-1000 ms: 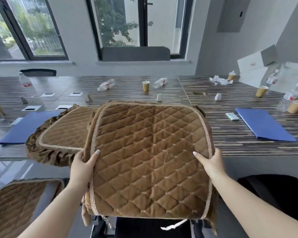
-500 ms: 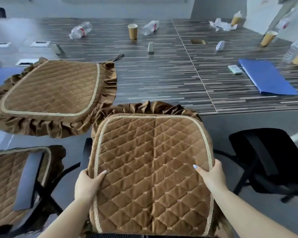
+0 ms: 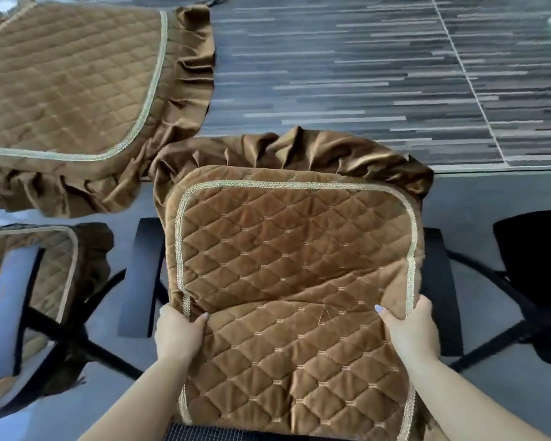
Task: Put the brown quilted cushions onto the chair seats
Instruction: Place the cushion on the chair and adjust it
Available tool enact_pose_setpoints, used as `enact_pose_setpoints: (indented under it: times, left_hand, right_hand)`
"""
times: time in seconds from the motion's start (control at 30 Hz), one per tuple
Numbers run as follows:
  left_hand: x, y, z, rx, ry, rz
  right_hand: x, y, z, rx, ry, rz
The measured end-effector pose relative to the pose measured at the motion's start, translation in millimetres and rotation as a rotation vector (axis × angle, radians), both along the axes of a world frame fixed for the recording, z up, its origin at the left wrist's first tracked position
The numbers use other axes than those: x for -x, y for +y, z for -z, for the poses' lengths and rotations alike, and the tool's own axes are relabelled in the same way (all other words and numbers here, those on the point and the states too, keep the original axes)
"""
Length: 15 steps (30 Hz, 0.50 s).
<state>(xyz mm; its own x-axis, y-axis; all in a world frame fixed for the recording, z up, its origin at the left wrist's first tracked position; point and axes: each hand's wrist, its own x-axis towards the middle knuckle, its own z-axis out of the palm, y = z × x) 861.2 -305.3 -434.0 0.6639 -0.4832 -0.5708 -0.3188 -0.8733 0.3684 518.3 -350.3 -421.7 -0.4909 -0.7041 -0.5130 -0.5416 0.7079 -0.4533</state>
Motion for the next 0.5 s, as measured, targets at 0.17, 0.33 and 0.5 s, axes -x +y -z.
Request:
enact_pose_setpoints:
  times: [0.17, 0.33, 0.5]
  left_hand:
    - [-2.9, -17.0, 48.8, -0.126, -0.040, -0.005]
    - [2.8, -37.4, 95.7, -0.133, -0.059, -0.011]
    - [14.2, -49.7, 137.3, -0.142, -0.026, -0.083]
  right_hand:
    - [-4.9, -20.0, 47.9, -0.022, 0.026, -0.047]
    - [-6.3, -52.3, 100.5, -0.034, 0.014, -0.068]
    - [-7.0, -56.4, 148.1, -0.039, 0.056, -0.015]
